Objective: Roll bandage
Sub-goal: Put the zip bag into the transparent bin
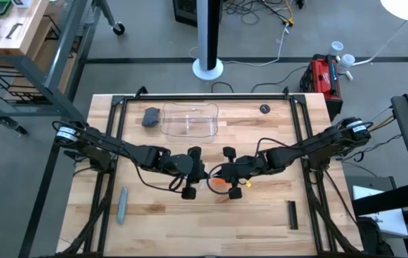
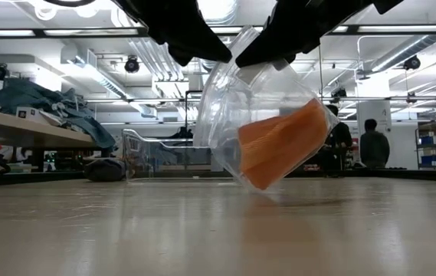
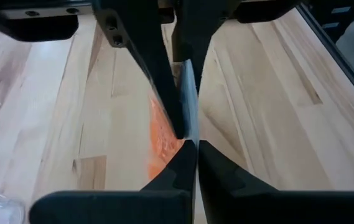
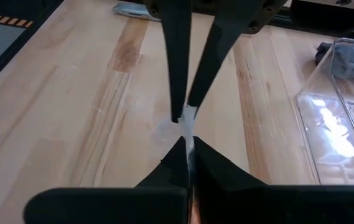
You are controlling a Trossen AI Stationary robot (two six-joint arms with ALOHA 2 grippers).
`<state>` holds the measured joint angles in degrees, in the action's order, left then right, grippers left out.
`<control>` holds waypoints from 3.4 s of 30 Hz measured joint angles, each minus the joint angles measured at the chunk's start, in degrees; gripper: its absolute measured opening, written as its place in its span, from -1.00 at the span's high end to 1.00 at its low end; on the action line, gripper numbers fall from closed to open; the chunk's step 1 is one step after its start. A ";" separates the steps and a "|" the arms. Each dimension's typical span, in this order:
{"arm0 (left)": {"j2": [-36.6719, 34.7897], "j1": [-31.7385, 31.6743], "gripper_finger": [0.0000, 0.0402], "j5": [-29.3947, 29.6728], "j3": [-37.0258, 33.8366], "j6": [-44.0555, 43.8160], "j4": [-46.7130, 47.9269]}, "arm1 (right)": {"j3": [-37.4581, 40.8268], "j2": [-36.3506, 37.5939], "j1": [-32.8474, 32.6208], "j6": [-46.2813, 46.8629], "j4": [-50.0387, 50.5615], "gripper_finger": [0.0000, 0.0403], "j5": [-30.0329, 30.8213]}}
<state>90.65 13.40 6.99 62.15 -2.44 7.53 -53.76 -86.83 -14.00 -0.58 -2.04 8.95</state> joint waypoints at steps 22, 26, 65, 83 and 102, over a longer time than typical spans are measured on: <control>0.07 0.03 1.00 -0.72 -0.04 -2.57 0.44 | -1.49 0.02 0.09 2.45 1.29 0.63 -1.44; 0.07 0.01 1.00 -1.60 -0.04 -2.59 0.42 | -1.89 0.02 0.23 2.03 2.27 0.55 -1.45; -0.83 0.82 0.39 1.06 -1.11 -14.77 -1.73 | -0.98 0.02 0.42 2.14 3.65 1.00 -1.47; -0.83 1.35 0.97 2.87 -3.85 -12.00 -5.20 | -0.86 0.07 0.39 3.27 3.06 0.98 -2.62; -4.31 1.24 1.00 5.08 -3.69 0.35 -1.93 | -0.55 0.30 0.57 4.18 6.16 0.32 -1.34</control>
<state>86.35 14.63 12.08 58.46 -2.10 5.60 -54.30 -86.52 -13.43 3.60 4.11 7.62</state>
